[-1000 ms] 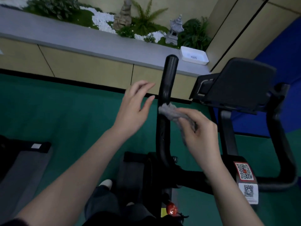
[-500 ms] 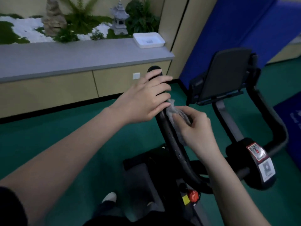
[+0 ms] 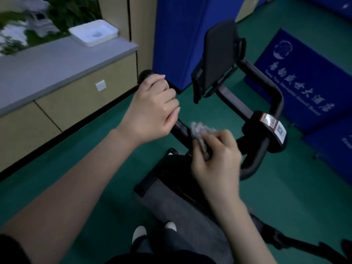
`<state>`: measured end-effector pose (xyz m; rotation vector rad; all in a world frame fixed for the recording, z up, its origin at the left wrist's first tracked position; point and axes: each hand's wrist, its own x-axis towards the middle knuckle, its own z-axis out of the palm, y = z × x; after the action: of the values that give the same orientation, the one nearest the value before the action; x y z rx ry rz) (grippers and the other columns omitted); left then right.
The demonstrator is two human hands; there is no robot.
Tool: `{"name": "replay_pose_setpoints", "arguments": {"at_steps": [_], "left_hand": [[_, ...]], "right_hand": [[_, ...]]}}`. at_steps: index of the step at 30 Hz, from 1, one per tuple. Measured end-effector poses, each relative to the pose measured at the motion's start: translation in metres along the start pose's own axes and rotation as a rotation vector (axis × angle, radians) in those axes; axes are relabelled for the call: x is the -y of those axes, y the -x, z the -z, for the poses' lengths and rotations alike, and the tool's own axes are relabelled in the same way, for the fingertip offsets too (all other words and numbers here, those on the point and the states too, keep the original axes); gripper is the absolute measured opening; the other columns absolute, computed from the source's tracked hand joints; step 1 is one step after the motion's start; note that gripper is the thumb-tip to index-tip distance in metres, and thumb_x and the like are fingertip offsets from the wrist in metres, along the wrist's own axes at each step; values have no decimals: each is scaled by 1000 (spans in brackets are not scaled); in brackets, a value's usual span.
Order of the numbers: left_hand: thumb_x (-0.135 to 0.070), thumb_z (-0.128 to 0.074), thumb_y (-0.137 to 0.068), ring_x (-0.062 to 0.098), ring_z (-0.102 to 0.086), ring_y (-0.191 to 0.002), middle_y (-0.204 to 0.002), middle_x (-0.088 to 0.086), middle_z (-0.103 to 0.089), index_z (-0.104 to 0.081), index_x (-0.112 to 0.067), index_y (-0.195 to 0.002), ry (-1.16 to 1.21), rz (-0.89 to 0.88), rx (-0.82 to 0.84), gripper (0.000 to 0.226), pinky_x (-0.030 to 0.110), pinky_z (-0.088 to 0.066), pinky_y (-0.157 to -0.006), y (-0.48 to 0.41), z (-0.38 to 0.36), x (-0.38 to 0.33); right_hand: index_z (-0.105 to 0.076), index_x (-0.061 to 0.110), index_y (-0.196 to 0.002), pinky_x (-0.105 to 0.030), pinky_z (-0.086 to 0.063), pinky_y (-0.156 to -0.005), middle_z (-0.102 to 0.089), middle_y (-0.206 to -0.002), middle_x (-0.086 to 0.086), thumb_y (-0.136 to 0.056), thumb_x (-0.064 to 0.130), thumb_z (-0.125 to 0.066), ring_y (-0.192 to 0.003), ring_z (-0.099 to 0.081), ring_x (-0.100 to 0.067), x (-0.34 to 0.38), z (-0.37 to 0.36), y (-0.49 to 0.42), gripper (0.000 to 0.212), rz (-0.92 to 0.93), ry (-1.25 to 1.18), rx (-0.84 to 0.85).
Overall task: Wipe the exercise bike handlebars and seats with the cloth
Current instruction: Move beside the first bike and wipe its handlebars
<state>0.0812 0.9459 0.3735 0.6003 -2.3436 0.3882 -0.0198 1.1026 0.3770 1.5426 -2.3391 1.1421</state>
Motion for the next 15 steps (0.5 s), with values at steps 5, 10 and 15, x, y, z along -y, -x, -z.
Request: {"name": "replay_pose_setpoints", "arguments": {"at_steps": [5, 10, 15], "left_hand": [[-18, -44, -91, 25, -55, -79, -72, 3, -62, -65, -8, -69, 3, 17, -41, 32, 35, -29, -105, 2, -4, 0], [-16, -45, -91, 26, -56, -78, -71, 3, -62, -66, -7, -69, 4, 37, -34, 32, 35, -27, -106, 2, -4, -3], [-16, -45, -92, 26, -55, -80, -72, 3, -62, -66, -7, -70, -24, 50, -21, 32, 35, -26, -107, 4, -4, -4]], "right_hand": [[-70, -2, -100, -30, -42, -72, -53, -87, -13, -78, 0, -67, -80, -51, -27, -7, -3, 11, 21, 119, 49, 8], [-72, -2, -94, -29, -45, -66, -54, -83, -10, -81, 5, -65, -74, -55, -26, -30, 17, 21, 16, -36, 62, -103], [-72, 1, -99, -34, -50, -66, -58, -86, -9, -83, 5, -67, -76, -58, -25, -29, 16, 22, 17, -34, -4, -95]]}}
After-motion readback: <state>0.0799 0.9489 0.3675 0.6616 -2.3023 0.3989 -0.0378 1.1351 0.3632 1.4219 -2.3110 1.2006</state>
